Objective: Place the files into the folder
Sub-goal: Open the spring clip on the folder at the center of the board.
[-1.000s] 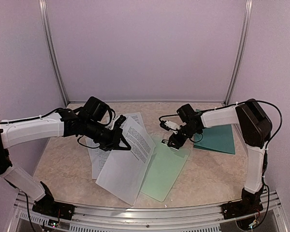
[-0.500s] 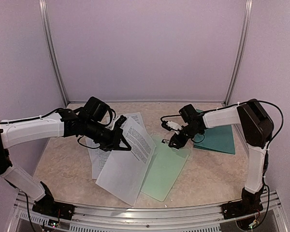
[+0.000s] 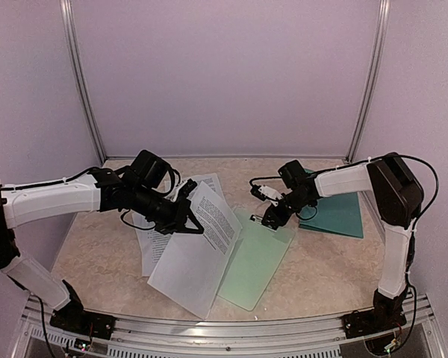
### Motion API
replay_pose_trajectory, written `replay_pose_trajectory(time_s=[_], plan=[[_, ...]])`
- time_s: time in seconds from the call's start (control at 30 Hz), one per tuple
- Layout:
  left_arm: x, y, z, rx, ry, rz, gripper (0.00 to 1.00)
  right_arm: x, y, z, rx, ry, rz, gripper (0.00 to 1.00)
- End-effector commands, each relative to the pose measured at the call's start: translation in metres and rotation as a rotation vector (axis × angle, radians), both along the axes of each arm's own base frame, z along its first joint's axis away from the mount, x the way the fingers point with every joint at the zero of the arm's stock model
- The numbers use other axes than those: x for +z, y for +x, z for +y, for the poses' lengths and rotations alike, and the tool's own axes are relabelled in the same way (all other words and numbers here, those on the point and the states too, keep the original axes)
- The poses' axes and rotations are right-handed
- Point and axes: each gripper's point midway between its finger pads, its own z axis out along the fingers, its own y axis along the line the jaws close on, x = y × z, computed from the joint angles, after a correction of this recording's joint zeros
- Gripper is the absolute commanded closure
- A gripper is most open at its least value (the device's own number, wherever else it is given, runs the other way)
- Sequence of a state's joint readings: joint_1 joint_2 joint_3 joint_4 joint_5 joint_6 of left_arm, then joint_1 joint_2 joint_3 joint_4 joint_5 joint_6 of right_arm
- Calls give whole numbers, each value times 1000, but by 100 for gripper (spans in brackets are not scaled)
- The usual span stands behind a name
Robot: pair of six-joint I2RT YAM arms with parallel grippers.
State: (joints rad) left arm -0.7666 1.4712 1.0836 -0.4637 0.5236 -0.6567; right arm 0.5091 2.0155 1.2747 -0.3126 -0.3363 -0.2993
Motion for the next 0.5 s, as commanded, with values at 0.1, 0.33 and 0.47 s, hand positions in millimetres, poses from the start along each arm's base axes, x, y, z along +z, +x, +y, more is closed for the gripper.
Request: replay_pose_trajectory(time_s=[0.1, 0.33, 0.47], plan=[[8, -10, -18, -94, -82, 28, 100, -18, -19, -20, -32, -32, 93, 100], [18, -11, -35, -137, -216, 102, 100, -14, -21, -18, -36, 10, 108, 100], [18, -9, -49, -169, -279, 153, 100, -11, -23, -16, -39, 41, 132, 100]])
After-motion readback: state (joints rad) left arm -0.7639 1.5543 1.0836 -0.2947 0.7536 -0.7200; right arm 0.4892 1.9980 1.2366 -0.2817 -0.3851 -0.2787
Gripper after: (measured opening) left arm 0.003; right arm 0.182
